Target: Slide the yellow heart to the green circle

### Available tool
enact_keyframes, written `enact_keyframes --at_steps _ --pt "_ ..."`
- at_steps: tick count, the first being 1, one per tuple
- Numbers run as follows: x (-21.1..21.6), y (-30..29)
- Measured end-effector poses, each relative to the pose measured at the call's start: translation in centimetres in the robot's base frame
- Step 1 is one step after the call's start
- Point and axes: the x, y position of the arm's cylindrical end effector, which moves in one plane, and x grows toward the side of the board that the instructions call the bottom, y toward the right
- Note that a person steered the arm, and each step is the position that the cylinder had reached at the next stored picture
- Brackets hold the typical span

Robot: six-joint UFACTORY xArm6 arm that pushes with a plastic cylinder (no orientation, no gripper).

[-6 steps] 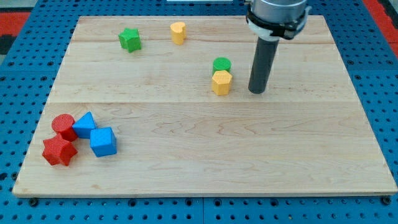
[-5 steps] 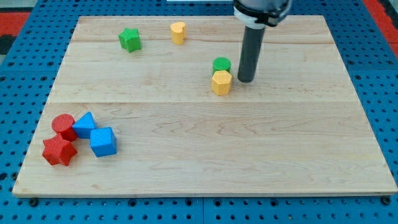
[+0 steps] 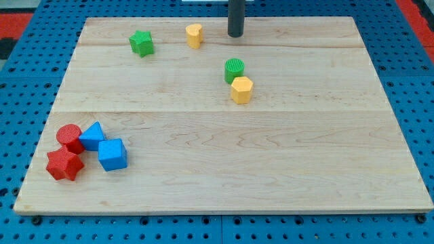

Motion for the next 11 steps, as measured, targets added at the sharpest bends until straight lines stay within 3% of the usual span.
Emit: enact_keyframes --at_steps 2,5,7,11 --pt "-2.9 -8.7" --pt "-1.4 -6.8" --pt "-1.0 -12.4" --pt "0.7 -6.4"
